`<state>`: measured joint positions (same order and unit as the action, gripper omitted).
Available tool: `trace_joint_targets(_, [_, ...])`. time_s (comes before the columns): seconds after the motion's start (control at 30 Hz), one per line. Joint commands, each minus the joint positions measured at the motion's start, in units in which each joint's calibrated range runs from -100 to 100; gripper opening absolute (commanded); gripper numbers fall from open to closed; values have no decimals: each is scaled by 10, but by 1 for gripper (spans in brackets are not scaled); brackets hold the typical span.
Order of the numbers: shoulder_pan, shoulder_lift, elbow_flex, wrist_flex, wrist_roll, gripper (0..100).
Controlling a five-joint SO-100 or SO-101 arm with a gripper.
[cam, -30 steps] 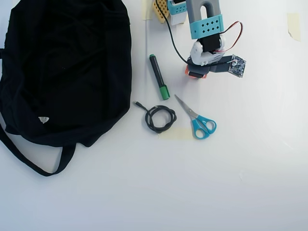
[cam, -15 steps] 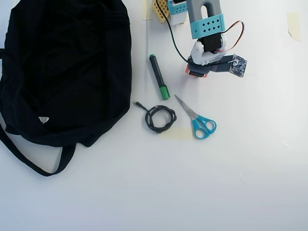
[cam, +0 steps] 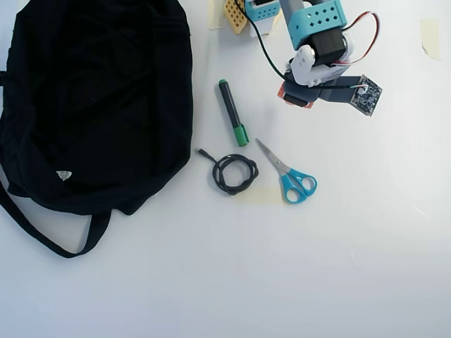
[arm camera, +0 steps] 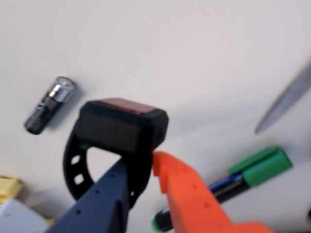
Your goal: Put the bike light into the black bag
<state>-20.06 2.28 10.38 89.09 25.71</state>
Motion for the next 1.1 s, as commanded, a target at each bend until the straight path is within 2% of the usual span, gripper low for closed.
trace_joint_targets(0.0, [-6,-22,-85,57,-46,2])
trace_joint_targets(0.13, [-7,-67,-103,74,-148,2])
trace_joint_targets(0.2, [-7,-98,-94,74,-176,2])
trace_joint_targets(0.4, [9,-180,-88,74,-191,2])
trace_joint_targets(0.53, [35,-213,-95,75,-242,2])
trace_joint_targets(0.7, [70,-244,-97,75,-269,2])
trace_joint_targets(0.83, [103,-249,-98,45,-318,2])
trace_joint_targets(1.07, [177,-250,-89,-23,-321,2])
